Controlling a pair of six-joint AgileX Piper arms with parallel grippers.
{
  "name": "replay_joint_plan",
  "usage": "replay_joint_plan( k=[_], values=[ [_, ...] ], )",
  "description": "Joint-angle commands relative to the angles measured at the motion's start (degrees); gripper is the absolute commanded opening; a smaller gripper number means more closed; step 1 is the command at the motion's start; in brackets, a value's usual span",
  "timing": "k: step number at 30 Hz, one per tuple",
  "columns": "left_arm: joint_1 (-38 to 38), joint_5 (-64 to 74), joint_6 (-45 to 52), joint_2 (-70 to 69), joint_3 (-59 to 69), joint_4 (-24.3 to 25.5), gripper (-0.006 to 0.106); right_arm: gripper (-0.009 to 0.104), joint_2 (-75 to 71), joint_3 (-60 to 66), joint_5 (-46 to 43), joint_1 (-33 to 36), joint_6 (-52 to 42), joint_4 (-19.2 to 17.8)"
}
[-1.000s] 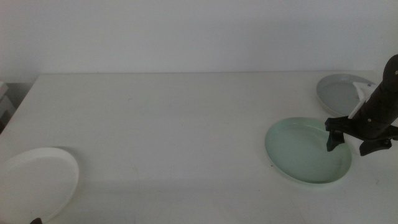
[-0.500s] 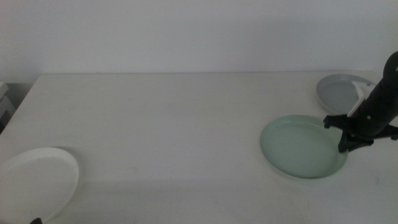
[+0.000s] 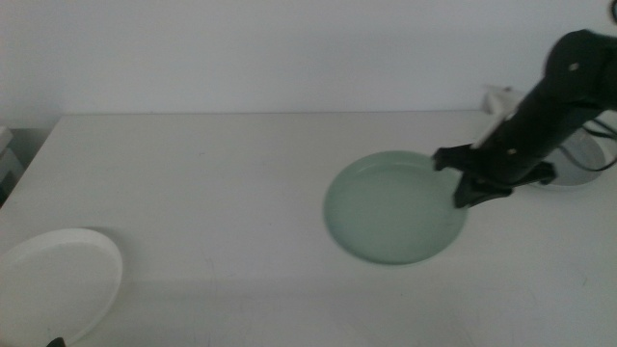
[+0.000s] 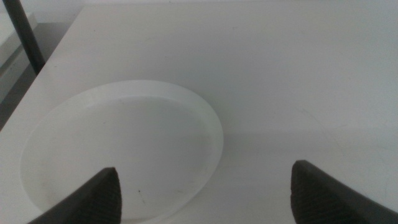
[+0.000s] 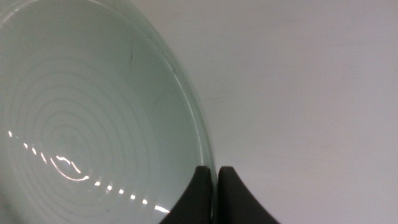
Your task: Stack the three bowls on top of each other.
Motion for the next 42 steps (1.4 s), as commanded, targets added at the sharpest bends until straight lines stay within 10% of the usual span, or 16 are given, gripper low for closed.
replay_joint_plan(
  k=[1,27,42],
  values=[
    [0.04,-4.29,-0.60,-0.76,-0.22,0.24,0.105,0.000,-1.92,-2.14,-1.60,2.72,1.19,1.18],
    [0.04,-4.29,-0.60,-0.76,-0.22,0.24,0.105,0.001,7.29,-2.12,-1.07,13.25,4.41,-0.46],
    [0.04,-4.29,-0.60,-0.76,-0.22,0.24,0.105,0.059,0.65,-2.51,-0.22,10.93,4.45,-3.92]
  ],
)
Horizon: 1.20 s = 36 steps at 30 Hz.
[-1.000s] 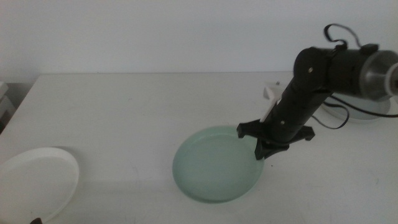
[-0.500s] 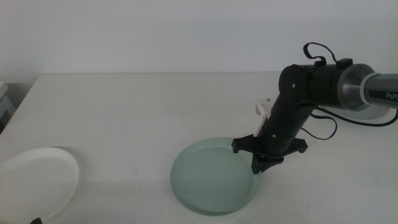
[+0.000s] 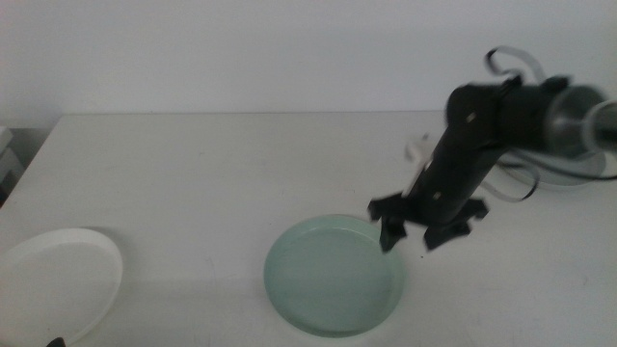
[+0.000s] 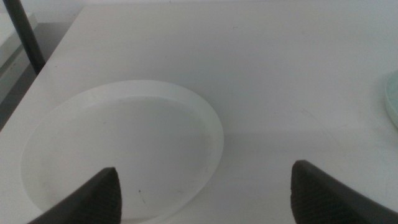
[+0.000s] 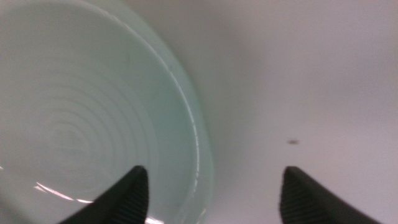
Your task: Stack the three bowls on top of each other.
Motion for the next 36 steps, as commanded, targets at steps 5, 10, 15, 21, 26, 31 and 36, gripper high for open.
replay_joint_plan(
  k=[5,10,15,21,26,31,36],
  values=[
    [0.04,-4.29,-0.60,-0.76,-0.22,0.24,0.105,0.061,-10.63,-7.52,7.27,-9.09,-0.76,-3.63],
    [0.04,-4.29,-0.60,-0.76,-0.22,0.24,0.105,0.060,-10.97,-17.32,12.59,-19.57,-4.04,-3.63],
    [0.04,-4.29,-0.60,-0.76,-0.22,0.24,0.105,0.059,-9.11,-24.69,12.83,-28.62,-6.23,-3.63],
    [0.04,-4.29,-0.60,-0.76,-0.22,0.24,0.105,0.059,-3.60,-32.97,12.95,-37.09,-8.40,-3.40],
    [0.04,-4.29,-0.60,-0.76,-0.22,0.24,0.105,0.059,3.32,-40.26,13.18,-41.76,-10.50,-3.00],
    [0.04,-4.29,-0.60,-0.76,-0.22,0.24,0.105,0.059,11.25,-48.67,13.18,-43.44,-10.97,-2.90],
    [0.04,-4.29,-0.60,-0.76,-0.22,0.24,0.105,0.059,18.38,-54.51,13.27,-43.49,-11.04,-1.90]
  ],
)
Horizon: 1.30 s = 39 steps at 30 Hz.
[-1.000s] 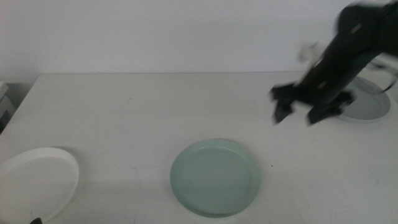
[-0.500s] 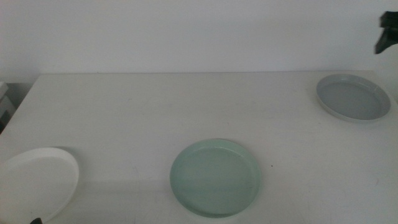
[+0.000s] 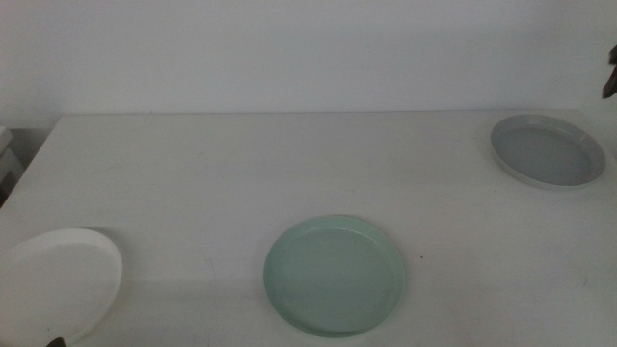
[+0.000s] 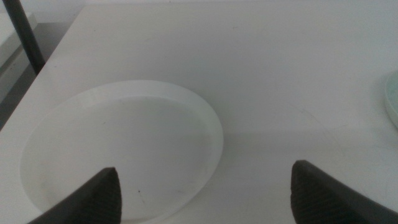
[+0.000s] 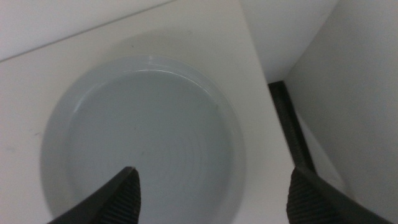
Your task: Stack the three bowls on top of each other.
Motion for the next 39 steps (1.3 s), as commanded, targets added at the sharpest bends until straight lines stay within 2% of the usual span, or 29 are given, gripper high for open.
replay_joint_plan(
  k=[1,20,27,36,39],
  values=[
    [0.04,-4.29,-0.60,-0.76,-0.22,0.24,0.105,0.059,-0.93,-3.69,-1.59,-0.29,-0.66,0.98],
    [0.04,-4.29,-0.60,-0.76,-0.22,0.24,0.105,0.055,8.21,-4.51,-9.41,-0.35,-2.76,1.03],
    [0.04,-4.29,-0.60,-0.76,-0.22,0.24,0.105,0.052,10.11,-4.51,-9.81,-0.35,-3.18,1.84],
    [0.04,-4.29,-0.60,-0.76,-0.22,0.24,0.105,0.031,11.16,-4.51,-9.81,-0.35,-4.65,2.04],
    [0.04,-4.29,-0.60,-0.76,-0.22,0.24,0.105,0.016,11.16,-4.56,-10.18,-0.41,-4.97,2.17]
  ],
)
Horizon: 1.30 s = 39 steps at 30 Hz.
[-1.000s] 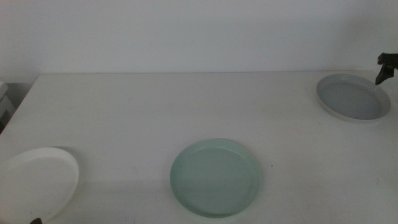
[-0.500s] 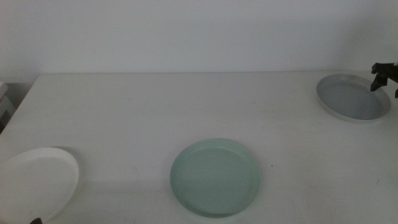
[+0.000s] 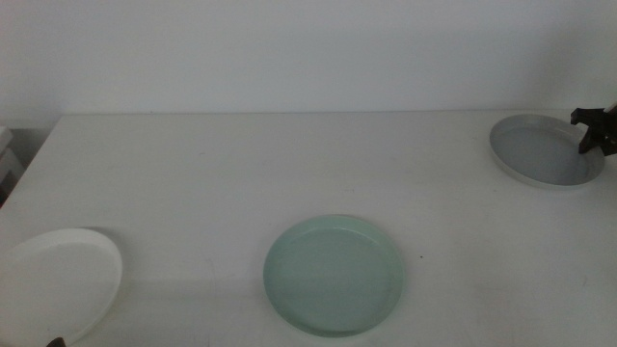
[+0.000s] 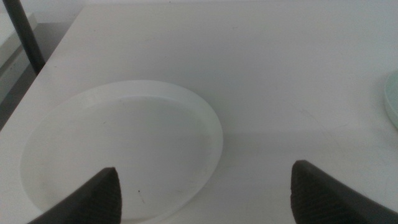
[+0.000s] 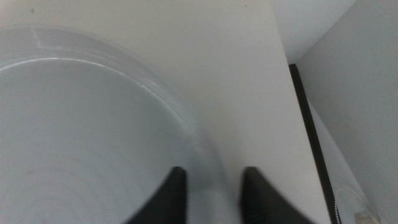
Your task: Stack the three bowls on top of each other.
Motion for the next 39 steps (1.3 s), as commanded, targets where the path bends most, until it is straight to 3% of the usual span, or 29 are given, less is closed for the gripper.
replay_joint_plan(
  k=[1,3,13,18,25,28,39],
  values=[
    [0.04,-4.29,-0.60,-0.76,-0.22,0.24,0.105,0.010,-4.03,-1.92,-1.97,-0.46,-1.59,0.65],
    [0.04,-4.29,-0.60,-0.76,-0.22,0.24,0.105,-0.001,-4.08,-1.97,-0.97,-0.46,-3.33,1.61],
    [0.04,-4.29,-0.60,-0.76,-0.22,0.24,0.105,-0.001,-10.77,-0.77,7.58,-0.40,-7.83,13.45],
    [0.04,-4.29,-0.60,-0.76,-0.22,0.24,0.105,-0.001,-23.29,13.15,6.23,0.25,-11.69,20.10],
    [0.04,-4.29,-0.60,-0.76,-0.22,0.24,0.105,-0.001,-47.38,43.69,-9.60,5.68,-13.30,20.46],
    [0.04,-4.29,-0.60,-0.76,-0.22,0.24,0.105,0.000,-57.10,55.82,-14.63,11.41,-11.91,20.45],
    [0.04,-4.29,-0.60,-0.76,-0.22,0.24,0.105,0.000,-60.33,68.36,-19.45,29.63,-5.39,17.49]
  ],
)
